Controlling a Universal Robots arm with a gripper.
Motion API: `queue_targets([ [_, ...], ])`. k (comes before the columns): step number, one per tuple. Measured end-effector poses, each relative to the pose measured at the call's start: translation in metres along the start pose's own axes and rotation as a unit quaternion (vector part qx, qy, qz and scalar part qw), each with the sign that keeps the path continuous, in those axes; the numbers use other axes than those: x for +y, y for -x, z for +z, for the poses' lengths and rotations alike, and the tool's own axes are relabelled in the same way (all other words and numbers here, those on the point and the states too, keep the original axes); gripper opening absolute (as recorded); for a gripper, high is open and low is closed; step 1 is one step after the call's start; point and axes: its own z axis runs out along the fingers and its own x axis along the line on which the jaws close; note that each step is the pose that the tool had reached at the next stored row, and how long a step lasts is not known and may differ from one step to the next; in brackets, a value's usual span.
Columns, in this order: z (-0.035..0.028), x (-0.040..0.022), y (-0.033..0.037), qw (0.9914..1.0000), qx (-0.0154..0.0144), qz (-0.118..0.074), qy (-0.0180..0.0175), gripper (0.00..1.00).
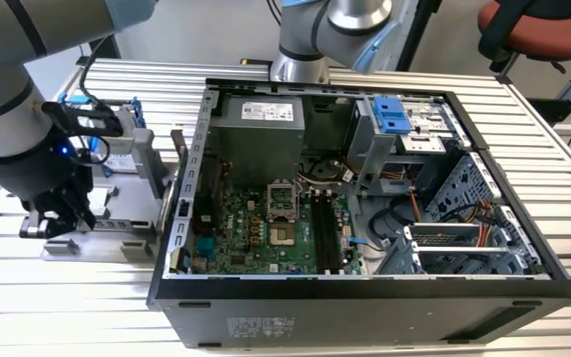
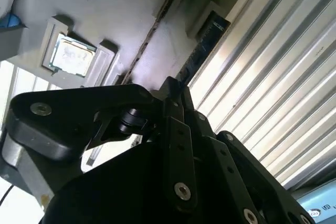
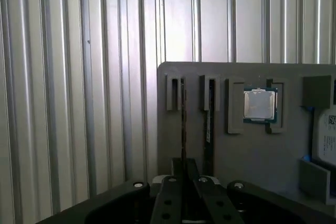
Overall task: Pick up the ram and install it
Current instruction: 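Pick up the ram and move it above insertion slot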
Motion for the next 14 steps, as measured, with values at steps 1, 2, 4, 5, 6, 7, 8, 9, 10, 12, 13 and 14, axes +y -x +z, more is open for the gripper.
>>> queue_targets([
  [1, -0.0033, 0.0002, 0.0011, 1.00000, -0.0002, 0.000, 0.0000, 0.00],
  [2, -0.0066, 0.0002, 0.0019, 1.00000, -0.0003, 0.000, -0.0001, 0.00],
  [4, -0.0158, 0.0003, 0.0025, 1.00000, -0.0003, 0.000, 0.0000, 0.00],
  [5, -0.0200, 0.0004, 0.0031, 1.00000, -0.0003, 0.000, 0.0000, 0.00],
  [6, -0.0225, 0.0005, 0.0041, 1.00000, -0.0005, 0.000, 0.0001, 0.00],
  [7, -0.0262, 0.0005, 0.0047, 1.00000, -0.0007, 0.000, 0.0000, 0.00],
  [8, -0.0308, 0.0006, 0.0050, 1.00000, -0.0007, 0.000, 0.0000, 0.00],
  [9, -0.0354, 0.0007, 0.0053, 1.00000, -0.0007, 0.000, 0.0000, 0.00],
  [10, -0.0398, 0.0007, 0.0056, 1.00000, -0.0007, 0.000, 0.0000, 0.00],
  [12, -0.0491, 0.0009, 0.0062, 1.00000, -0.0006, 0.000, 0.0001, 0.00],
  [13, -0.0534, 0.0009, 0.0065, 1.00000, -0.0007, 0.000, 0.0000, 0.00],
  [14, -0.0582, 0.0010, 0.0068, 1.00000, -0.0007, 0.000, 0.0000, 0.00],
])
